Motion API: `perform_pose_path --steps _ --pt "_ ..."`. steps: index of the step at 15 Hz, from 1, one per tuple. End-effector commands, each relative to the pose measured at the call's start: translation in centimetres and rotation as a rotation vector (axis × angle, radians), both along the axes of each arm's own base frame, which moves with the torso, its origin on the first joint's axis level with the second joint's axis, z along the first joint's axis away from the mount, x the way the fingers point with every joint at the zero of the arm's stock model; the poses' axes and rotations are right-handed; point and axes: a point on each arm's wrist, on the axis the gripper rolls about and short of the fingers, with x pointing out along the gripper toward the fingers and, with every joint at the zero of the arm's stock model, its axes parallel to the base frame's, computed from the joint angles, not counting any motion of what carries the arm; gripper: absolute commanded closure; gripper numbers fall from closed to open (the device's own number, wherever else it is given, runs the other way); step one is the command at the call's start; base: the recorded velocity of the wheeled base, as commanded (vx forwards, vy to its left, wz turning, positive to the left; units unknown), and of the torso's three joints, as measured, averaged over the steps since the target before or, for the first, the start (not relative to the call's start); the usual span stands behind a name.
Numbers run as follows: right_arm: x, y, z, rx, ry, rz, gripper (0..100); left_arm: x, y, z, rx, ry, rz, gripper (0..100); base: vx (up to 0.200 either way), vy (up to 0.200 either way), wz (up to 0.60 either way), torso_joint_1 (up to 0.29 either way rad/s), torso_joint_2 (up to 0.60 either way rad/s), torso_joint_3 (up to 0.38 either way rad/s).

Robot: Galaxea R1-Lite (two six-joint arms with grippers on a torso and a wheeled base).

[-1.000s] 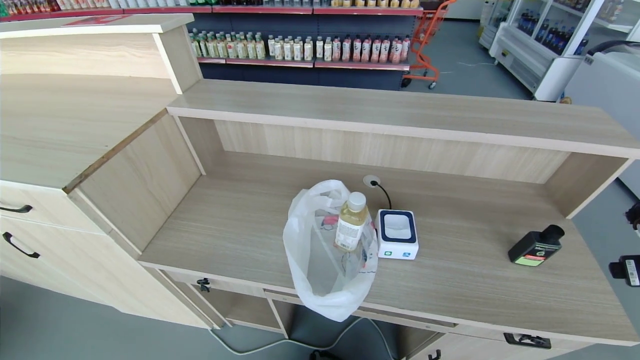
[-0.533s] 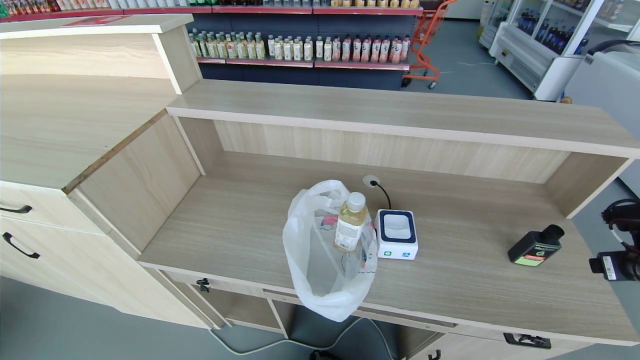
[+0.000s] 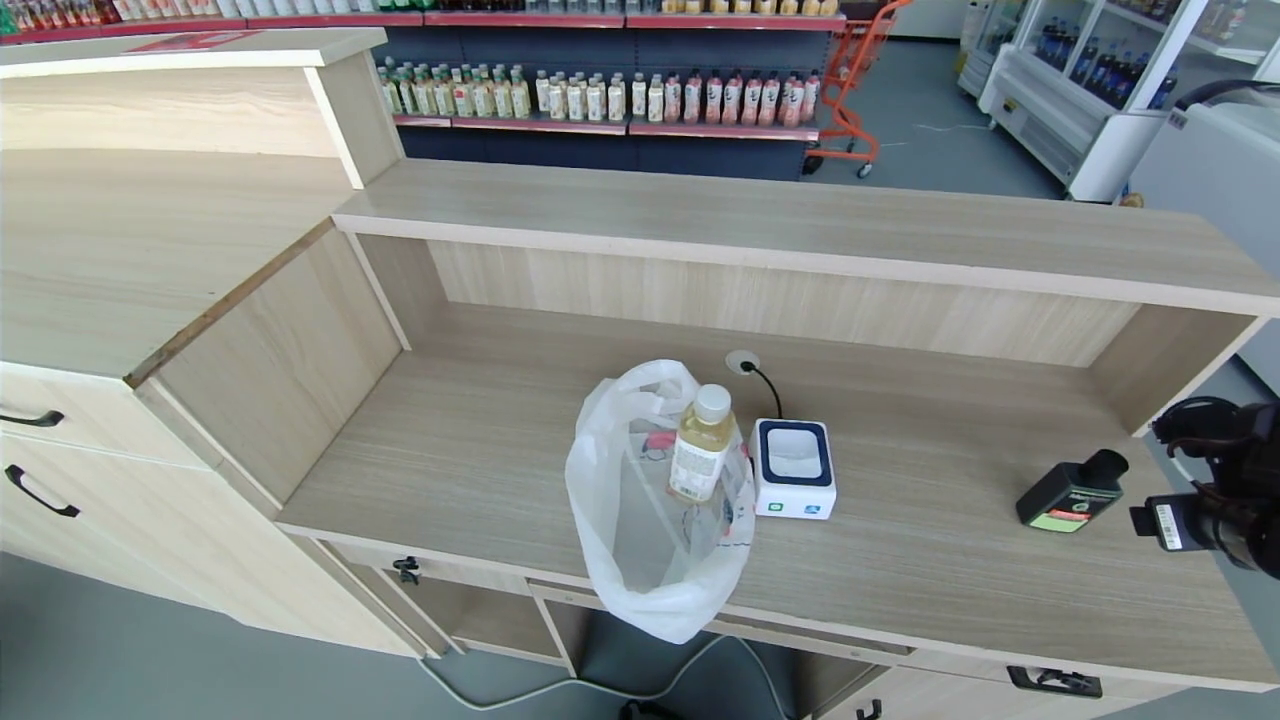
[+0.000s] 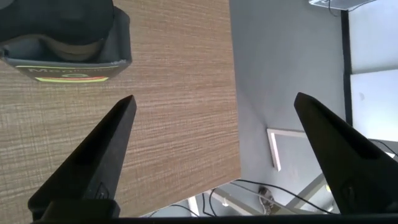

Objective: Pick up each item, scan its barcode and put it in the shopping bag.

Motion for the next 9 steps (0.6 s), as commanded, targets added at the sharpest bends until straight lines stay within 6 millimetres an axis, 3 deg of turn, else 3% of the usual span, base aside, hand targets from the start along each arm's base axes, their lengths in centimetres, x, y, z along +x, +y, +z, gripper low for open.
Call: perform_pose_path --steps 1,9 --pt "0.6 0.2 -1.0 0.008 0.022 0.014 0 0.0 0.0 0.0 -0.001 0.000 0.000 0 0.000 0.000 0.00 0.000 0.00 0.000" --pt "2.6 1.3 -1.9 0.016 -0.012 0.102 0 0.0 0.0 0.0 -0.001 0.000 0.000 0 0.000 0.000 0.00 0.000 0.00 0.000"
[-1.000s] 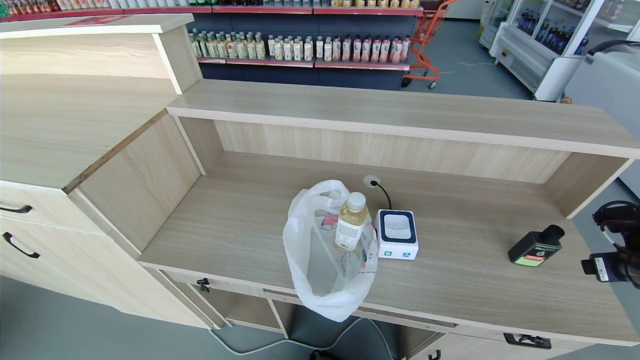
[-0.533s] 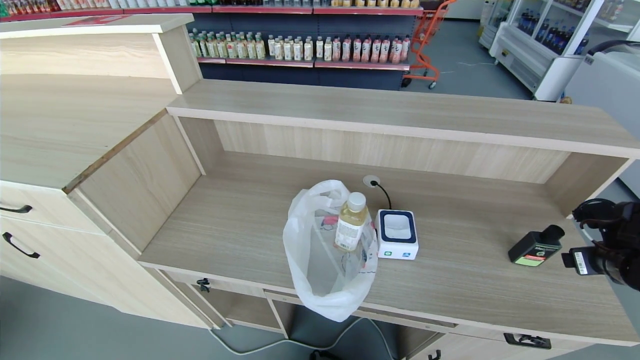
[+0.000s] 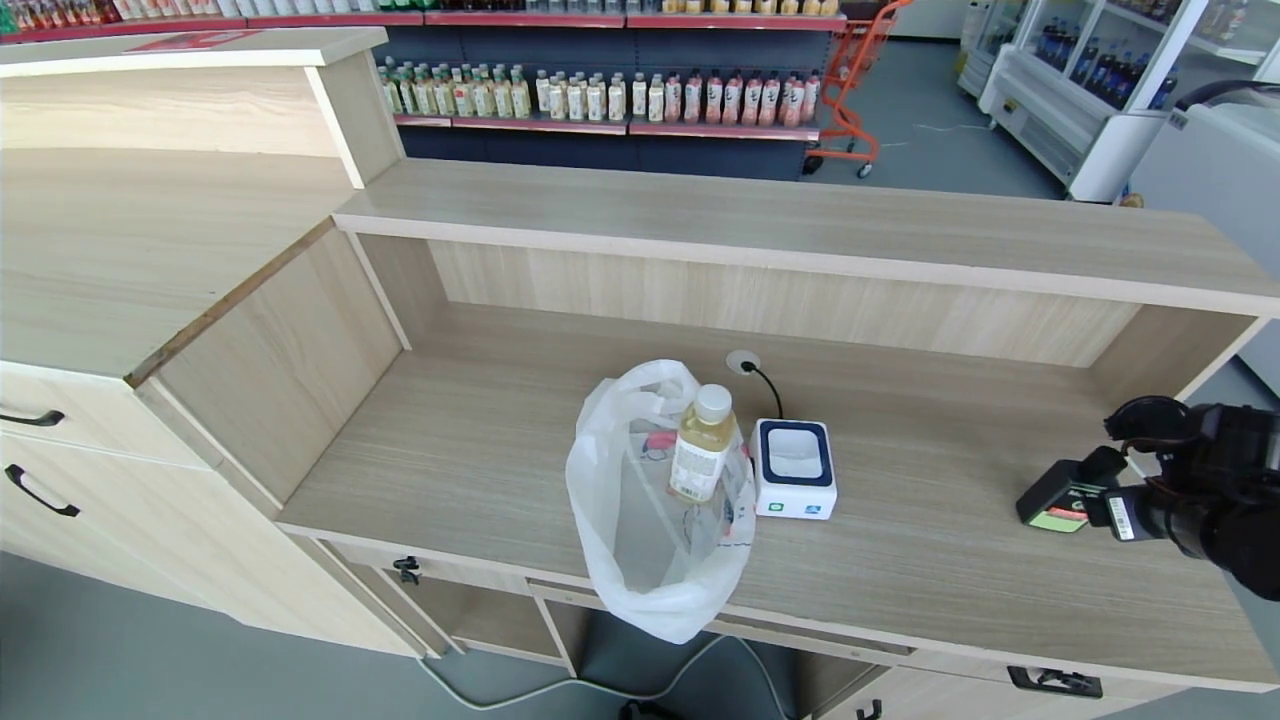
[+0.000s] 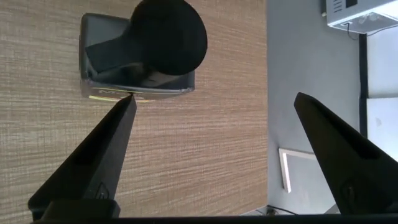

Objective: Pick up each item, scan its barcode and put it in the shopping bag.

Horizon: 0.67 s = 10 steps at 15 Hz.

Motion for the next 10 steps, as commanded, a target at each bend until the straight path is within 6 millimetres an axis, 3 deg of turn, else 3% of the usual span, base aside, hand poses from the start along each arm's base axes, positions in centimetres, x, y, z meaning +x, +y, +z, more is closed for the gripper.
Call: perform_pose_path --steps 1,7,10 --pt "0.5 0.2 -0.7 0.007 0.010 0.020 0 0.0 0.0 0.0 0.000 0.000 0.000 0 0.000 0.000 0.00 0.000 0.00 0.000" --pt "1.6 0.9 -1.7 0.050 0.002 0.108 0 0.0 0.0 0.0 0.000 0.000 0.000 0 0.000 0.000 0.00 0.000 0.00 0.000" --pt "3.0 1.5 -2.3 0.082 -0.032 0.183 0 0.0 0.0 0.0 0.000 0.000 0.000 0 0.000 0.000 0.00 0.000 0.00 0.000"
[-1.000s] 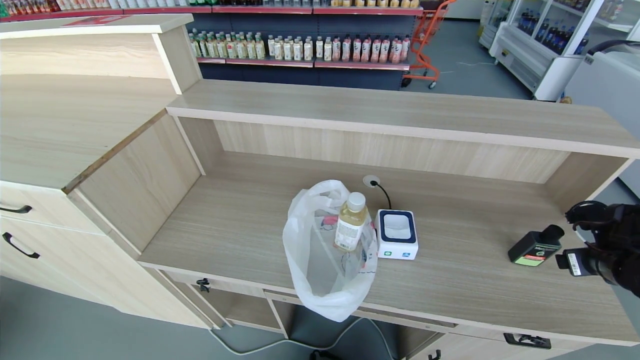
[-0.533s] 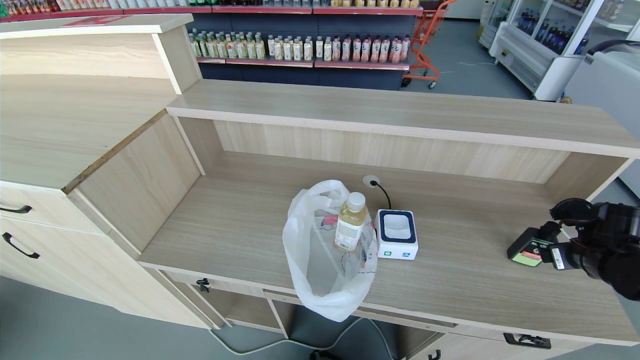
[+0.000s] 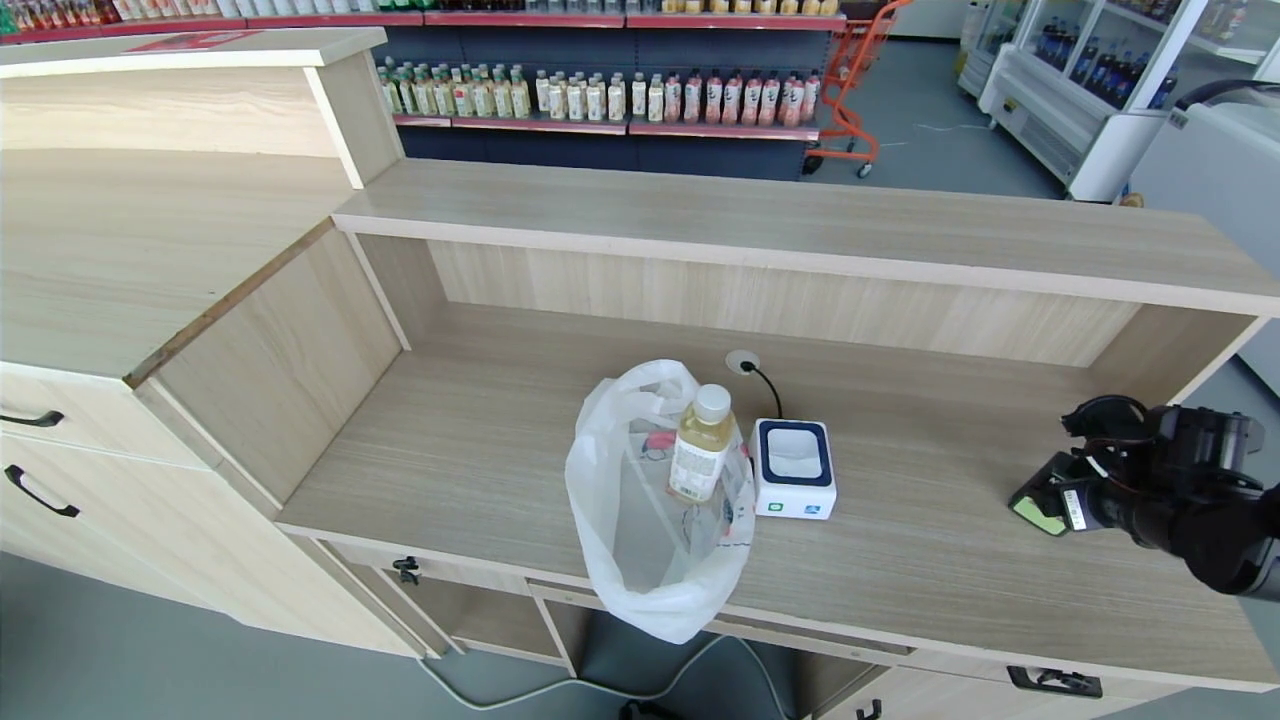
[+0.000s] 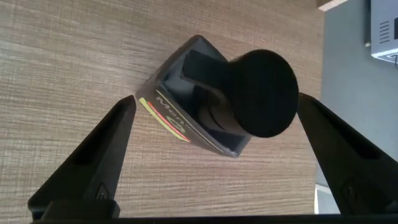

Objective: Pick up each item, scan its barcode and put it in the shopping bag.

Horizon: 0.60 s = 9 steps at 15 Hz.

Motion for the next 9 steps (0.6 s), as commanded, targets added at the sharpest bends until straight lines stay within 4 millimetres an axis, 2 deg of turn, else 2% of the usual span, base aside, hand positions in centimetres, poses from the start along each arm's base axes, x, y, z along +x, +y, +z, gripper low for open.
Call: perform_pose_path --steps 1,8,9 --pt "0.8 0.3 -0.8 0.016 0.006 0.023 0 0.0 0.0 0.0 0.000 0.000 0.000 0 0.000 0.000 0.00 0.000 0.00 0.000" --pt "2.5 0.3 -2.1 0.051 -0.005 0.105 0 0.0 0.0 0.0 0.000 0.000 -0.002 0 0.000 0.000 0.00 0.000 0.00 0.000" --pt "2.5 0.3 -2.1 0.052 -0.005 0.110 100 0.0 0.0 0.0 0.000 0.000 0.000 0 0.000 0.000 0.00 0.000 0.00 0.000"
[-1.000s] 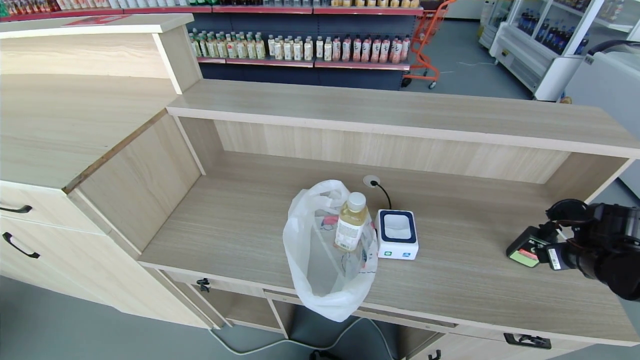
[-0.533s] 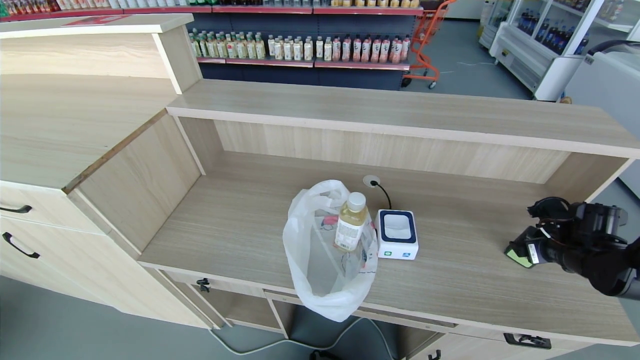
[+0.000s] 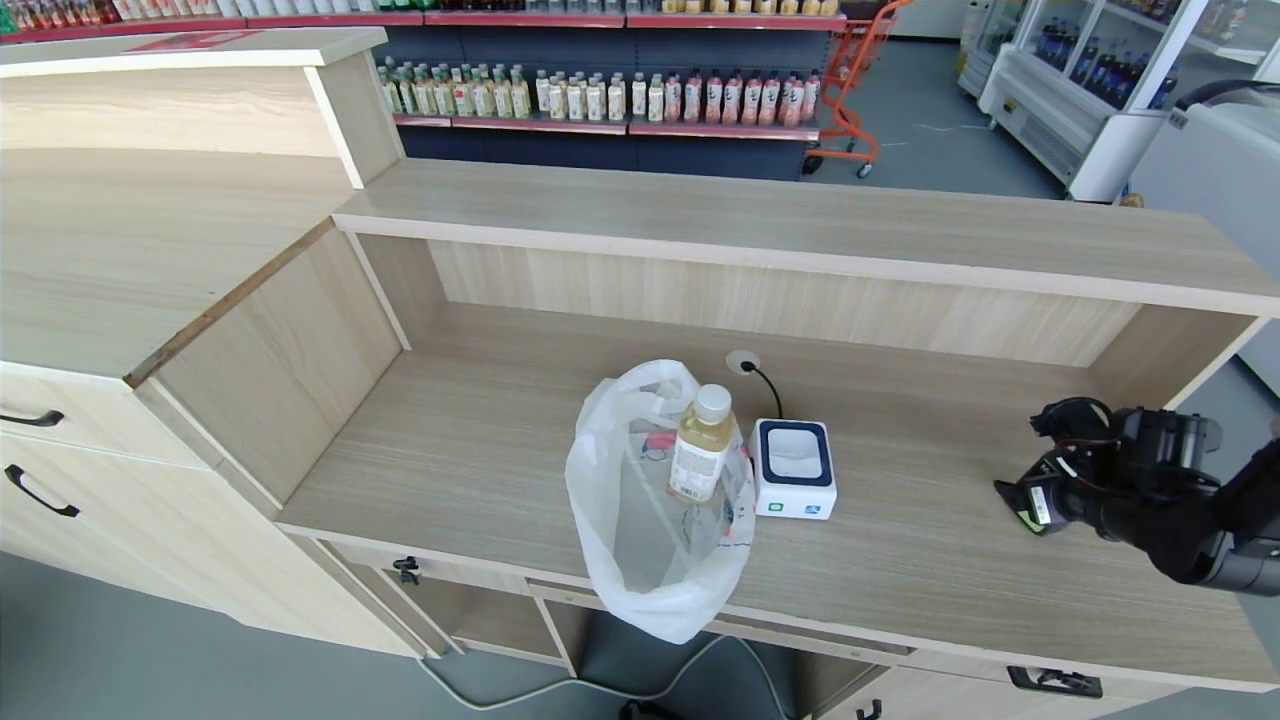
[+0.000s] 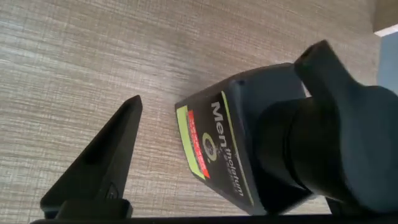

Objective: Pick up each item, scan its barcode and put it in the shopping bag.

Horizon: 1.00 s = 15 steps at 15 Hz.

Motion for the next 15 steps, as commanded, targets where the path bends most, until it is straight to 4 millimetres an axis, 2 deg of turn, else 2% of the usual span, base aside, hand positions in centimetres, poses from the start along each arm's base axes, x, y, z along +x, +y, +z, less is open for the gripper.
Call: perform_pose_path --steps 1,6,8,9,10,11,13,15 --pt "0.3 0.0 -0.7 0.001 0.012 0.005 100 0.0 0.0 0.0 0.000 0.000 0.000 0 0.000 0.000 0.00 0.000 0.00 0.000" --pt "1.0 0.6 0.6 -0.039 -0.056 0.033 100 0.0 0.0 0.0 0.000 0.000 0.000 0 0.000 0.000 0.00 0.000 0.00 0.000" --pt "-0.3 0.7 4.0 -0.125 -0.105 0.056 100 0.0 0.0 0.0 0.000 0.000 0.000 0 0.000 0.000 0.00 0.000 0.00 0.000" --pt "-1.5 0.9 5.8 -0.180 -0.134 0.068 100 0.0 0.0 0.0 0.000 0.000 0.000 0 0.000 0.000 0.00 0.000 0.00 0.000" --pt "-4.1 1.0 9.1 -0.290 -0.202 0.073 100 0.0 0.0 0.0 0.000 0.000 0.000 0 0.000 0.000 0.00 0.000 0.00 0.000" --pt "-7.0 1.5 11.5 -0.381 -0.259 0.084 100 0.0 0.0 0.0 0.000 0.000 0.000 0 0.000 0.000 0.00 0.000 0.00 0.000" --pt "-11.7 3.4 13.8 -0.507 -0.340 0.214 100 0.0 0.0 0.0 0.000 0.000 -0.001 0 0.000 0.000 0.00 0.000 0.00 0.000" --pt "-13.7 5.8 15.0 -0.666 -0.462 0.495 100 0.0 0.0 0.0 0.000 0.000 0.000 0 0.000 0.000 0.00 0.000 0.00 0.000"
